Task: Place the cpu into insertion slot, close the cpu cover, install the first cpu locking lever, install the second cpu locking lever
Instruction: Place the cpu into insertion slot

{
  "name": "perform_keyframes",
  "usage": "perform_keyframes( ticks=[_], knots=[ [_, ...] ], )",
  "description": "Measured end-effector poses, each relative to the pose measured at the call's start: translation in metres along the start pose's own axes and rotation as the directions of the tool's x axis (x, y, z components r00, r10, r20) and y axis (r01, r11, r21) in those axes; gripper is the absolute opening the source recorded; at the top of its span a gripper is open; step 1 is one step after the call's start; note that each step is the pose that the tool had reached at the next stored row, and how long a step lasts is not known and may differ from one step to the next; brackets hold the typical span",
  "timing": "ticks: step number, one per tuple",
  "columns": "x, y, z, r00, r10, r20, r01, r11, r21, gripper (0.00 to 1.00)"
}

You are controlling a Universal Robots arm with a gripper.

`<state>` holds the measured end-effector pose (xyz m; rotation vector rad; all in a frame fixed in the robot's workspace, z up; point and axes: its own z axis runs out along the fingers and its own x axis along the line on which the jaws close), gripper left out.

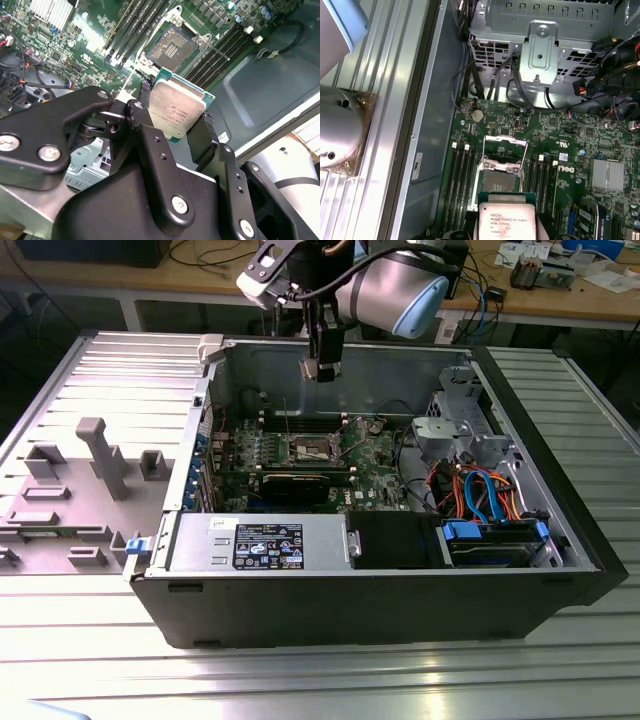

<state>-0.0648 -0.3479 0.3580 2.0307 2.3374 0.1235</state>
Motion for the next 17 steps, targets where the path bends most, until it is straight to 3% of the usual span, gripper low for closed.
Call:
perform_keyframes(
  ticks=[8,12,17],
  knots=[
    [0.0,0.0,0.0005,0.9993,0.036,0.0033,-0.036,0.9993,-0.0007,0.54],
    [0.0,-0.0002,0.0012,0.9967,0.081,0.0072,-0.081,0.9967,-0.0018,0.54],
    [0.0,-0.0002,0.0013,0.9964,0.085,0.0076,-0.085,0.9964,-0.002,0.54]
  ],
)
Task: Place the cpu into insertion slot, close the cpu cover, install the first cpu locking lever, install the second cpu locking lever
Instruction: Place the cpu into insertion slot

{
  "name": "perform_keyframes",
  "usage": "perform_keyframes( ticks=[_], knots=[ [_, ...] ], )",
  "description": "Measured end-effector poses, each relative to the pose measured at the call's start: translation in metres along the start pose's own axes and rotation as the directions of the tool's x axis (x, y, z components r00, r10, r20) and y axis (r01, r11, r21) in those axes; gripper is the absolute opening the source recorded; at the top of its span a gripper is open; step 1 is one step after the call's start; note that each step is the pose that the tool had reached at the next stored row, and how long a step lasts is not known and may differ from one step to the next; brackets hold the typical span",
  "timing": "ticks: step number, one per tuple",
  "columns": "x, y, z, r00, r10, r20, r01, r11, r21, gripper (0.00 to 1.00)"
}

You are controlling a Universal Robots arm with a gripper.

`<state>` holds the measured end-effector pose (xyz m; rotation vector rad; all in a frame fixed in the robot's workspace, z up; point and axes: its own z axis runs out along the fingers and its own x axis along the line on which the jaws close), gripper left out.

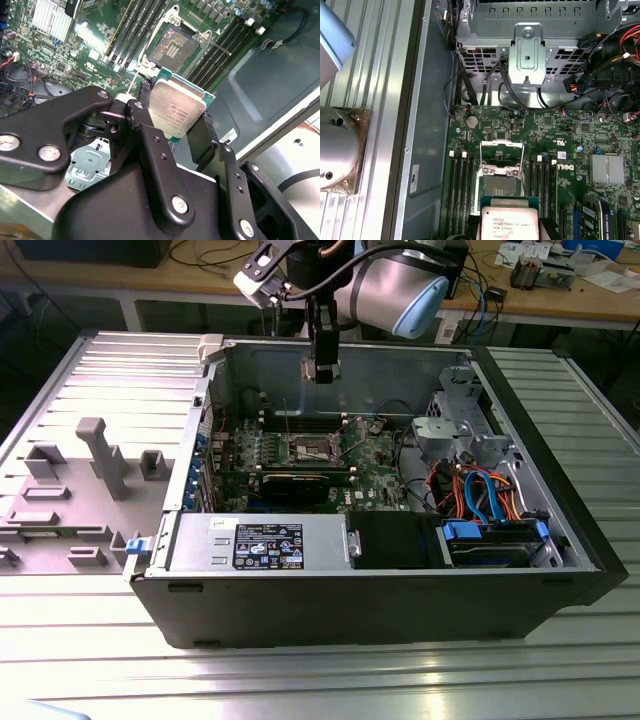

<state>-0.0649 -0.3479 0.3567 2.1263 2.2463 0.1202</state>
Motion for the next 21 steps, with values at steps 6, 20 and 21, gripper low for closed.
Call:
perform_keyframes(
  ticks=[6,20,21],
  knots=[
    [0.0,0.0,0.0,1.0,0.005,0.0003,-0.005,1.0,-0.0002,0.54],
    [0.0,0.0,0.0,0.9999,0.016,0.0013,-0.016,0.9999,-0.0003,0.54],
    [0.0001,0.0,0.0007,0.9997,0.024,0.0021,-0.024,0.9997,-0.0007,0.54]
  ],
)
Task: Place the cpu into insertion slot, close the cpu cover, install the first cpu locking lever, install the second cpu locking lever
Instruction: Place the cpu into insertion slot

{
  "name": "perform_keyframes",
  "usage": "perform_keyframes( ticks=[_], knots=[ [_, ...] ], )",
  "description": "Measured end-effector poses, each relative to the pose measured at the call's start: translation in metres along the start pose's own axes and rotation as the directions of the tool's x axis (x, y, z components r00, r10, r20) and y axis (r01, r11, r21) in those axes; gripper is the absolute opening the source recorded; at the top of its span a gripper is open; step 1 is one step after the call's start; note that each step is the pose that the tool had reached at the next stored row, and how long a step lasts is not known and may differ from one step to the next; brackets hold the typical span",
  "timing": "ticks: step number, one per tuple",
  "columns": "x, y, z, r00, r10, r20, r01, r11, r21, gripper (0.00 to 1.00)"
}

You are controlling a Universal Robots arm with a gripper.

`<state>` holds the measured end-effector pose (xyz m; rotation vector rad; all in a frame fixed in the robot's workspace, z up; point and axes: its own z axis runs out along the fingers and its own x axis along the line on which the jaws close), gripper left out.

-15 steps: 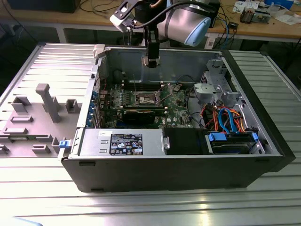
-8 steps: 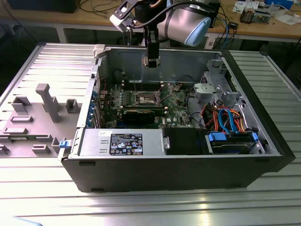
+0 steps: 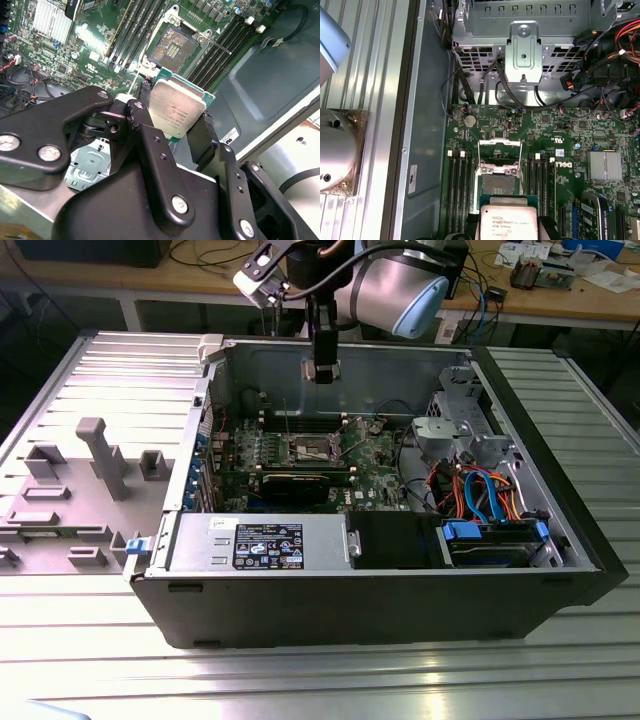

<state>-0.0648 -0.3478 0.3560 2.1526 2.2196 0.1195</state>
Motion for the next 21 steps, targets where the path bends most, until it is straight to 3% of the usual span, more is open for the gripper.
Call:
perform_keyframes(
  ticks=[2,8,16,21],
  knots=[
    [-0.0001,-0.0007,0.0036,0.9998,0.018,0.0021,-0.018,0.9998,-0.0002,0.54],
    [-0.0004,-0.0018,0.016,0.9998,0.017,0.0022,-0.017,0.9998,-0.0002,0.54],
    [-0.0004,-0.0019,0.0167,0.9998,0.017,0.0019,-0.017,0.9998,-0.0003,0.54],
    [-0.0005,-0.0025,0.0233,0.9998,0.017,0.002,-0.017,0.9998,-0.0003,0.54]
  ],
)
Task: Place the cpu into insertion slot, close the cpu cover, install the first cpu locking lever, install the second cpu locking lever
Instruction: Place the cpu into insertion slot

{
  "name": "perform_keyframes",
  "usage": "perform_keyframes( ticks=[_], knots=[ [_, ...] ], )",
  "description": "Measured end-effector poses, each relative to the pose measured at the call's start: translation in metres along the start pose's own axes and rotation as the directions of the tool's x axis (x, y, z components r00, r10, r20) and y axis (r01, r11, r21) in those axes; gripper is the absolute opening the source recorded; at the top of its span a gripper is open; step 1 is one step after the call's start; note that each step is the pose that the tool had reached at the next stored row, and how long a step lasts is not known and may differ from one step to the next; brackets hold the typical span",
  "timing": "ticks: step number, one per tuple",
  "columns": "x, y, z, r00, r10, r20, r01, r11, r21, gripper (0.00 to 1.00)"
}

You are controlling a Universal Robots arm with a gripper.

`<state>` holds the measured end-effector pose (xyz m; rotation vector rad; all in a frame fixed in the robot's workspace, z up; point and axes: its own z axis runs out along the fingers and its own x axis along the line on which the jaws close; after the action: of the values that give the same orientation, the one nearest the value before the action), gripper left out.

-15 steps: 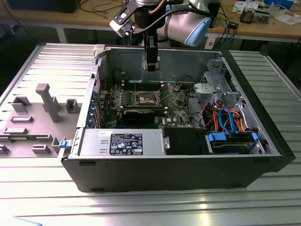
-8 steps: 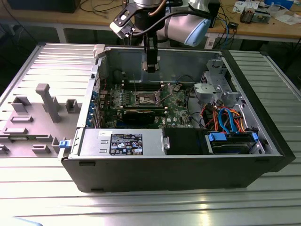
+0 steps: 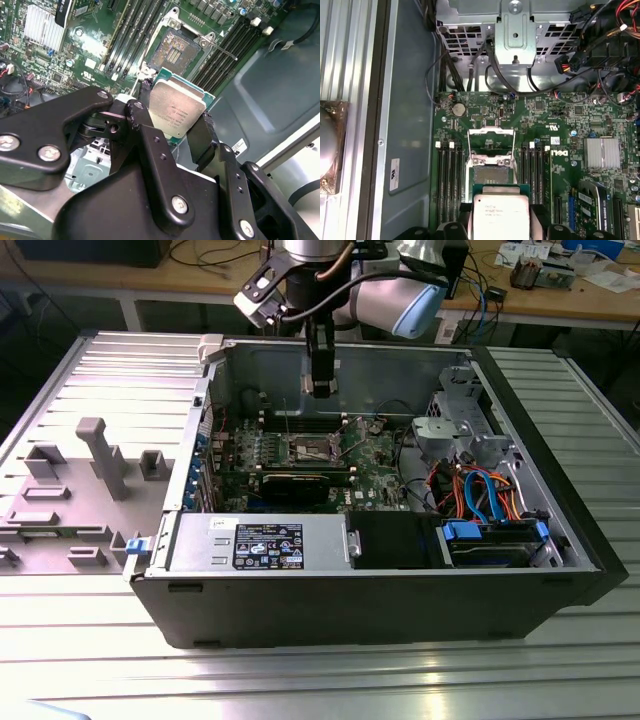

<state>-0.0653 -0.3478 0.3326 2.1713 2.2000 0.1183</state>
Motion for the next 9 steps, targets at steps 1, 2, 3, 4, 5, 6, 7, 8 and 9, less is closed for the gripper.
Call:
perform_keyframes(
  ticks=[1,2,3,4,5,6,7,8,9],
  knots=[
    [-0.0001,-0.0002,0.002,1.0,0.0,0.0,0.0,1.0,0.0,0.54],
    [-0.0001,-0.0003,0.0036,1.0,0.0,0.0001,0.0,1.0,0.0,0.54],
    [-0.0001,-0.0004,0.0049,1.0,0.0,0.0,0.0,1.0,0.0,0.54],
    [-0.0001,-0.0006,0.0068,1.0,0.0,-0.0001,0.0,1.0,-0.0002,0.54],
    [-0.0002,-0.0007,0.0082,1.0,0.0,-0.0001,0.0,1.0,-0.0001,0.54],
    [-0.0002,-0.0008,0.0093,1.0,0.0,0.0,0.0,1.0,-0.0002,0.54],
    [-0.0002,-0.0009,0.0102,1.0,0.0,0.0,0.0,1.0,-0.0002,0.54],
    [-0.0002,-0.0011,0.0126,1.0,0.0,0.0,0.0,1.0,-0.0002,0.54],
    [-0.0003,-0.0012,0.0136,1.0,0.0,0.0001,0.0,1.0,-0.0002,0.54]
  ],
)
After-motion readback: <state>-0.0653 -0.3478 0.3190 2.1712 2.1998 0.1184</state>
